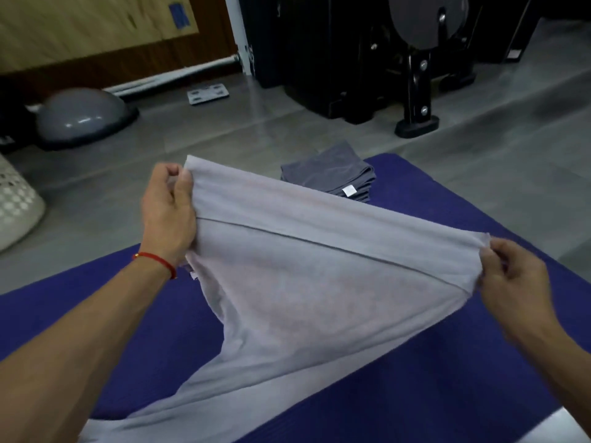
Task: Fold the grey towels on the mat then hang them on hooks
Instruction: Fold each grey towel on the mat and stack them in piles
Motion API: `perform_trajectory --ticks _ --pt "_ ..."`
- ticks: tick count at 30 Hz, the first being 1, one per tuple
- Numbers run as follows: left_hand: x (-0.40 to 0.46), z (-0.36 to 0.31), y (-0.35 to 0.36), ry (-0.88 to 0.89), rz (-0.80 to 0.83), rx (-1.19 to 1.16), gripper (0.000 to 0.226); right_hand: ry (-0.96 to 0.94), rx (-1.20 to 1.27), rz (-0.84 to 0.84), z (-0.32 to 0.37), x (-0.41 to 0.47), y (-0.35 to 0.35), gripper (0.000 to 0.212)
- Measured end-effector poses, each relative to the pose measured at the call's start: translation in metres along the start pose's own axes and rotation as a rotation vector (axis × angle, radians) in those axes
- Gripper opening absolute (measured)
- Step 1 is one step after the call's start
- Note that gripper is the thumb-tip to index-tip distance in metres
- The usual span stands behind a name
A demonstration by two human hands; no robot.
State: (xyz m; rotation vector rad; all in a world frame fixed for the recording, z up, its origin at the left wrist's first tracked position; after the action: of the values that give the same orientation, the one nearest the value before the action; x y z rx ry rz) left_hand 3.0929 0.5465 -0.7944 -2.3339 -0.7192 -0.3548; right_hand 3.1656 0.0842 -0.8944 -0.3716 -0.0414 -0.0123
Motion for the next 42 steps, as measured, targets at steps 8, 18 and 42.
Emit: perform_trajectory --ticks 8,18,42 --pt "0.019 0.014 0.073 0.036 0.287 0.111 0.017 0.34 0.32 -0.109 -0.081 -0.055 0.012 0.018" --pt "0.1 -0.099 0.326 0.19 0.494 0.179 0.016 0.73 0.741 -0.465 -0.169 -0.038 -0.091 0.023" --pt "0.06 -0.066 0.525 -0.365 1.077 0.028 0.079 0.605 -0.262 -0.494 -0.215 0.085 -0.147 0.054"
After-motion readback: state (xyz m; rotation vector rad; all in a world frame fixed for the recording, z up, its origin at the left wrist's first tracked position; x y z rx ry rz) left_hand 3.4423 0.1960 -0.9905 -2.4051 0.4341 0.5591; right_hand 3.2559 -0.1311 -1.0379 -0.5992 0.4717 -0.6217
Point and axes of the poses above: each hand's wrist, its own x-axis towards the middle knuckle, its own y-axis out of the palm, z = x × y, the point moved 4 cm from there along x, towards the middle knuckle, and after that the axes turned 12 degrees about z, right-handed, at the moved point
